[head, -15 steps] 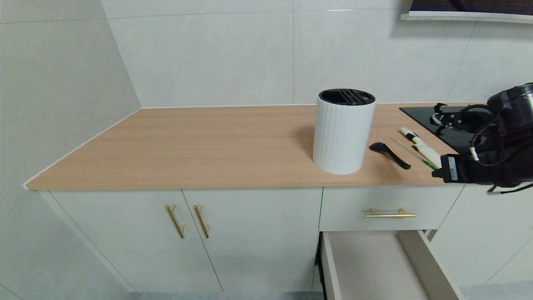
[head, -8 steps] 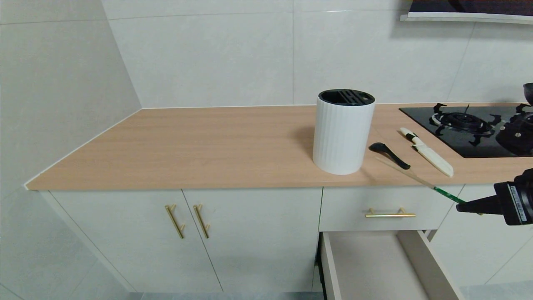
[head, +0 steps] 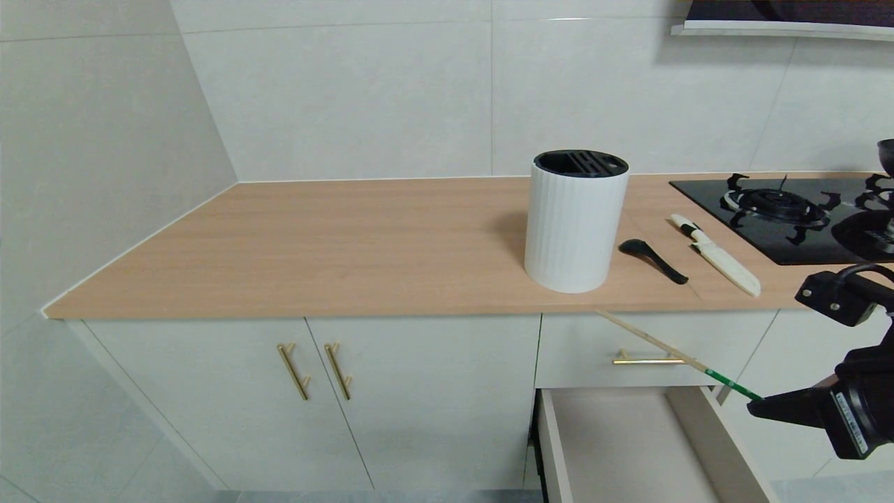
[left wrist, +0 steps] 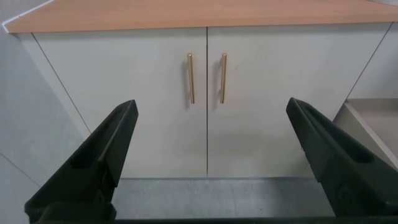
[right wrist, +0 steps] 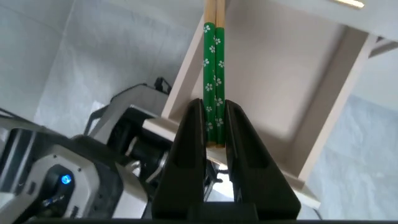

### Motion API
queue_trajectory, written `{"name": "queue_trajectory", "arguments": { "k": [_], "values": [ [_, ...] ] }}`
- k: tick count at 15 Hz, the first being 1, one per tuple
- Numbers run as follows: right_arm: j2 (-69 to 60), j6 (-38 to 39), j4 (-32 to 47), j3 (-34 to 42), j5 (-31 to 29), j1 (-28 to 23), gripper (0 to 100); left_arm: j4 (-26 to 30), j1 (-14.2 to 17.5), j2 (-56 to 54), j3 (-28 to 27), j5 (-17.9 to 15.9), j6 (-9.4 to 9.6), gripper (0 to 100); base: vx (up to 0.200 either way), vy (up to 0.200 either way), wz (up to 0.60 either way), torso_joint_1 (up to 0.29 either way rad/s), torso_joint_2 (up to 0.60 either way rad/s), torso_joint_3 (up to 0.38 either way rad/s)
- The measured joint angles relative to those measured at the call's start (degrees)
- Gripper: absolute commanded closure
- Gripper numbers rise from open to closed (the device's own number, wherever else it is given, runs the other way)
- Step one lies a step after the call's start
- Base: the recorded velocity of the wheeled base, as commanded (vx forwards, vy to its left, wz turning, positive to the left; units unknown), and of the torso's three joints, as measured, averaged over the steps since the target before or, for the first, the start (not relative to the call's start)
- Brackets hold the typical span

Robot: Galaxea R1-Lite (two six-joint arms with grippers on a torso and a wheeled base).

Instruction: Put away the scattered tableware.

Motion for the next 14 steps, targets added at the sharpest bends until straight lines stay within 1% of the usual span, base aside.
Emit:
{"name": "queue_trajectory", "arguments": {
  "k": [14],
  "values": [
    [3.8,-0.4,-0.1,1.6,-0.2,0.6,100,0.0,0.0,0.0,0.0,0.0,0.0,0,0.0,0.0,0.0,0.0,0.0,0.0]
  ]
}}
